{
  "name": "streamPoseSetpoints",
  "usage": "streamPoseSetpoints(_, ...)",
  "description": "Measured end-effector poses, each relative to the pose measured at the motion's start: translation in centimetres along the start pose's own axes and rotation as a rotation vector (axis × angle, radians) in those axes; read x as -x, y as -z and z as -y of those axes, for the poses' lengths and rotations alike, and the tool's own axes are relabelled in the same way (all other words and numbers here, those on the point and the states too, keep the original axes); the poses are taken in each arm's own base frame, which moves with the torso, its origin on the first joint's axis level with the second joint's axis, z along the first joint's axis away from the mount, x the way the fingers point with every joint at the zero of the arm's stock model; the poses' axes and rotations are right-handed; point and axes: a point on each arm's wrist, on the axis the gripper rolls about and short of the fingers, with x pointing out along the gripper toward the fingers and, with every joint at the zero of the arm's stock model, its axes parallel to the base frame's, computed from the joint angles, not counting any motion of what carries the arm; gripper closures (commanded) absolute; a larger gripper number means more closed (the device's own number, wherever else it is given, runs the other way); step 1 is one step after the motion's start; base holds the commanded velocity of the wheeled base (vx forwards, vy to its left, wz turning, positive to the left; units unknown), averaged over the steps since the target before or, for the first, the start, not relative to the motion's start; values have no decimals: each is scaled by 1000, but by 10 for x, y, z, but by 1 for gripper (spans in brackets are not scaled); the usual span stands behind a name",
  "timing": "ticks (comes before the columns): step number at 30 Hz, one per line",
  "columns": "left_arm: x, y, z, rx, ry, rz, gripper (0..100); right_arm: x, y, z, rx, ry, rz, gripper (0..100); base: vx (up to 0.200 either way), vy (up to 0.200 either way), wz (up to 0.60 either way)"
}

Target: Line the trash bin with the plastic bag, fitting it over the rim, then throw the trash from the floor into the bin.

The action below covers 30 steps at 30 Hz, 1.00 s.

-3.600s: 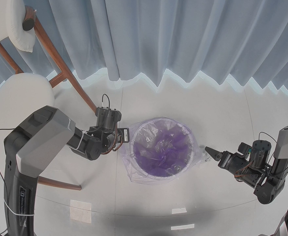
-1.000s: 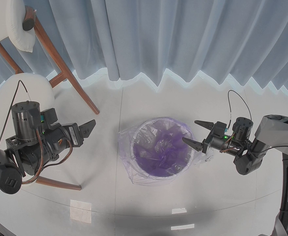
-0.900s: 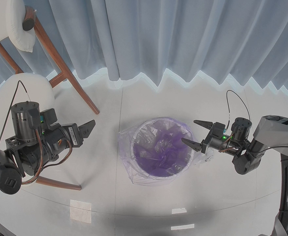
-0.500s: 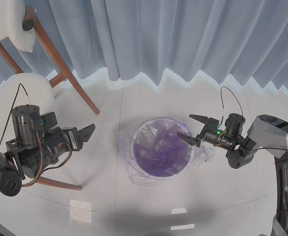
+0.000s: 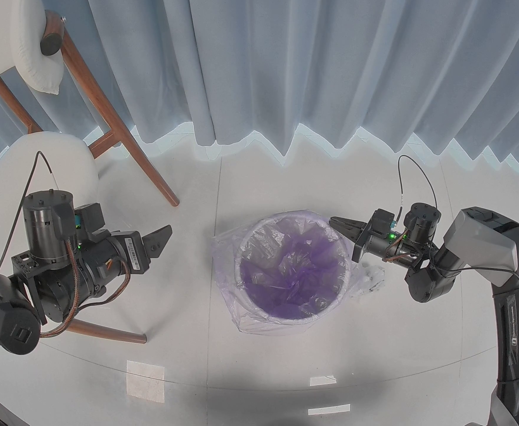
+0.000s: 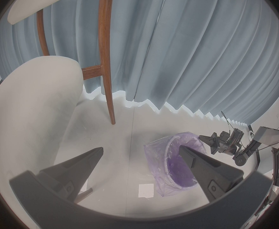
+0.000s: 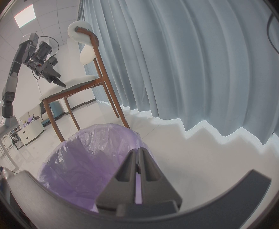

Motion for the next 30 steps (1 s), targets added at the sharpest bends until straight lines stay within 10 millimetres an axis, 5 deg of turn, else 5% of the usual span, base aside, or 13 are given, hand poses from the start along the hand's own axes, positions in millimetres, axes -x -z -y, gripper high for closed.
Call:
streamPoseSetpoints(12, -1, 2, 0, -2, -3, -8, 0, -1, -1, 0, -208, 20, -1, 100, 0, 0, 0)
streamPoseSetpoints(30, 0, 4, -1, -2, -6, -14, 0, -14, 12, 18, -1127, 303, -145, 100, 0, 0, 0)
